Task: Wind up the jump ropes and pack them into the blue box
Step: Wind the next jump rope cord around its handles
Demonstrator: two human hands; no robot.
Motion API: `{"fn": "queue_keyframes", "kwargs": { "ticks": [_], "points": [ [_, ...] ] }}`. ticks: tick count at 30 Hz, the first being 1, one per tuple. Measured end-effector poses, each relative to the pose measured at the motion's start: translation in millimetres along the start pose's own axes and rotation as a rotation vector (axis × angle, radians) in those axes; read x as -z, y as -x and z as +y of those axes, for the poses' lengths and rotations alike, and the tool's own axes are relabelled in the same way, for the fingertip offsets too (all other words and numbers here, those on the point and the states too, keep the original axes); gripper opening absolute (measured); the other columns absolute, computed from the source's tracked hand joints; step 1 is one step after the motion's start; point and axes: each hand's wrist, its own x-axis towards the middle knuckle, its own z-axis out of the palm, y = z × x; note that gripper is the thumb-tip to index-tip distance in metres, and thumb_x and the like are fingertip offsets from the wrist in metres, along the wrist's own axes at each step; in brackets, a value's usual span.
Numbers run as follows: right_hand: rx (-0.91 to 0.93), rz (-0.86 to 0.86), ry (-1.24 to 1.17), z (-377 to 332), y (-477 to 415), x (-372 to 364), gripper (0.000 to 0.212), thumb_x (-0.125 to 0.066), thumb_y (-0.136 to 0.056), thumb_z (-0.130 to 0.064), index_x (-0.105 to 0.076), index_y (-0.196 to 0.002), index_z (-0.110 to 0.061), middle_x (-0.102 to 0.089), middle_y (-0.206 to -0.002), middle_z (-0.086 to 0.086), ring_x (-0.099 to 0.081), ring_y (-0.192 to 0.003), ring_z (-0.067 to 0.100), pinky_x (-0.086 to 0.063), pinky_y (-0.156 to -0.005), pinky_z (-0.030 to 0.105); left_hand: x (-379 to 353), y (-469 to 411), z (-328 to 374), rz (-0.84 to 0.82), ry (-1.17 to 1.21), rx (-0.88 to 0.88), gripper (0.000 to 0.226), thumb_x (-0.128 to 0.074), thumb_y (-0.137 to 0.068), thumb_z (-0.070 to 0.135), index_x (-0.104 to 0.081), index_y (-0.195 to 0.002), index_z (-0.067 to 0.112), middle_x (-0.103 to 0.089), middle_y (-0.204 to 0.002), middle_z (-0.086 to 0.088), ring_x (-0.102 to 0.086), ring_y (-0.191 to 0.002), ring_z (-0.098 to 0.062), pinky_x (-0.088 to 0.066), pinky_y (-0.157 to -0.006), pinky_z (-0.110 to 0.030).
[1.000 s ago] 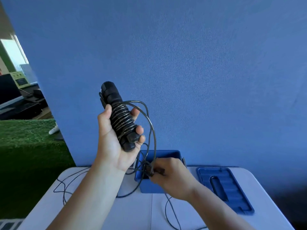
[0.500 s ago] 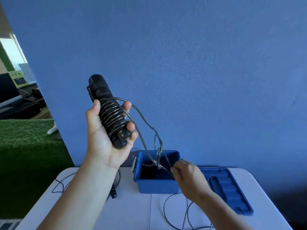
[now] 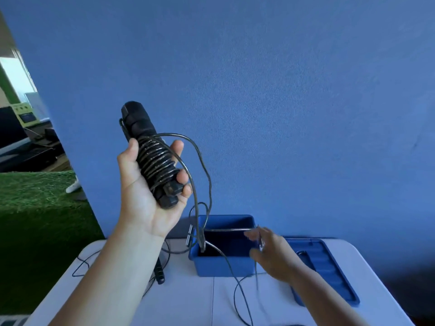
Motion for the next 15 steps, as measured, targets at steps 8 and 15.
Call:
{"fn": "queue_keyframes", "kwargs": {
  "ticks": [8, 15],
  "points": [
    [0.364, -0.382, -0.375, -85.5, 16.4, 9.3, 0.018, -0.067, -0.091, -0.021, -0.075, -0.106, -0.025, -0.072, -0.093, 0.009, -0.057, -0.067, 0.018, -0.050, -0.055, 0.029, -1.0, -0.8, -1.9, 0.043, -0.014, -0.026, 0.039, -0.047, -0.079, 0.063, -0.054, -0.094, 0.028, -0.072, -0.088, 0.009, -0.052, -0.043, -0.013, -0.040, -0.042, -0.018],
    [0.323, 0.069, 0.032, -59.6, 3.9, -1.1, 0.040, -0.062, -0.096, -0.042, -0.055, -0.070, -0.012, -0.045, -0.056, -0.004, -0.037, -0.053, 0.011, -0.041, -0.056, 0.036, 4.9, 0.3, 2.6, 0.113, -0.028, -0.036, 0.059, -0.056, -0.069, 0.061, -0.060, -0.112, 0.020, -0.072, -0.075, 0.009, -0.064, -0.050, -0.010, -0.050, -0.044, -0.020]
  ]
}}
